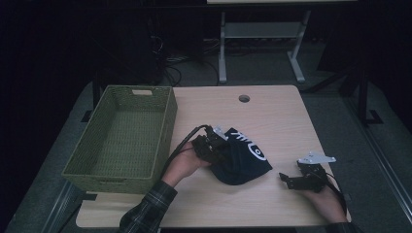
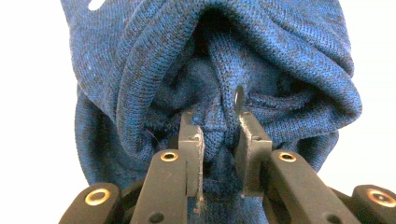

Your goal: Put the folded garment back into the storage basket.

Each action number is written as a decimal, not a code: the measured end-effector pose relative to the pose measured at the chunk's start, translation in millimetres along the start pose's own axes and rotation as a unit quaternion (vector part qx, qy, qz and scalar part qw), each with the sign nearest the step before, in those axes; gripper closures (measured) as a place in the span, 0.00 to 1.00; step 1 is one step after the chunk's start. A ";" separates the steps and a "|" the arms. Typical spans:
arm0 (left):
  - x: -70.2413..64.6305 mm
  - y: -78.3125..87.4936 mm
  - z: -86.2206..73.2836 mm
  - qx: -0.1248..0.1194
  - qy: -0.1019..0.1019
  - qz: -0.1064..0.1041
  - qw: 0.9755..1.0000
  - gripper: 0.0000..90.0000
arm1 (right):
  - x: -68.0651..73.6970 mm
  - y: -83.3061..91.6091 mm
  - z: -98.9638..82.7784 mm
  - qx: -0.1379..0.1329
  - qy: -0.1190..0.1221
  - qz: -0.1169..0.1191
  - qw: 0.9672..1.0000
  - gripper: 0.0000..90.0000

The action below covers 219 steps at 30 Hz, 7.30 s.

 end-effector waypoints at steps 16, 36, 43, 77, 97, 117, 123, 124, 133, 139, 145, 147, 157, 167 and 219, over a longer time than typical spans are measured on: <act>5.1 48.7 21.1 -0.017 -0.007 -0.005 1.000 0.83 | 0.4 0.1 -0.1 0.001 -0.003 0.001 1.000 0.14; 27.0 116.7 29.9 -0.024 -0.003 0.038 0.999 0.82 | 0.3 -2.1 0.1 0.013 -0.007 -0.004 1.000 0.02; 37.2 135.5 20.0 -0.029 0.012 0.051 0.998 0.82 | 0.3 -2.1 0.0 0.013 -0.008 -0.004 1.000 0.02; 94.5 216.8 -72.3 -0.055 0.134 0.168 0.975 0.82 | 0.8 -2.2 0.0 0.013 -0.002 0.000 1.000 0.02; 128.7 228.7 -144.5 -0.056 0.220 0.217 0.949 0.82 | 0.9 -2.2 -0.1 0.013 -0.002 0.000 1.000 0.02; 151.6 187.4 -196.8 -0.026 0.272 0.223 0.936 0.82 | 0.4 -2.4 0.0 0.012 0.000 0.000 1.000 0.02; 156.2 168.3 -204.5 -0.017 0.278 0.217 0.935 0.82 | 0.5 -2.3 0.0 0.012 0.000 0.000 1.000 0.02; 157.5 162.7 -206.4 -0.013 0.280 0.213 0.936 0.82 | 0.5 -2.3 0.0 0.012 0.000 0.000 1.000 0.02; 160.4 146.6 -214.0 -0.005 0.285 0.199 0.938 0.81 | 0.5 -2.3 0.1 0.012 0.000 0.000 1.000 0.02; 160.9 138.8 -217.6 -0.003 0.289 0.191 0.938 0.80 | 0.3 -2.4 0.1 0.011 0.001 0.000 1.000 0.02; 160.9 138.6 -219.2 -0.006 0.290 0.184 0.939 0.73 | 0.3 -2.4 0.1 0.011 0.001 0.000 1.000 0.02; 160.7 138.9 -219.3 -0.006 0.290 0.185 0.939 0.69 | 0.4 -2.4 0.1 0.012 0.000 0.000 1.000 0.02; 156.0 151.9 -214.3 -0.032 0.290 0.191 0.937 0.36 | 0.3 -2.4 0.1 0.011 0.001 0.000 1.000 0.02; 142.8 176.3 -188.0 -0.081 0.280 0.196 0.936 0.18 | 0.3 -2.4 0.1 0.011 0.001 0.000 1.000 0.02; 9.7 18.1 -43.6 -0.143 0.105 0.090 0.980 0.15 | 1.0 -2.4 0.1 0.012 0.002 0.002 1.000 0.02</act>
Point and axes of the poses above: each handheld gripper's, and its own axes: y roughly backward along the jaws, z roughly out of its top, x roughly to its left, the point moved 3 cm from there along -y, roughly forward along the jaws, and after that the axes turned 1 degree about x, right-handed, at the moved point
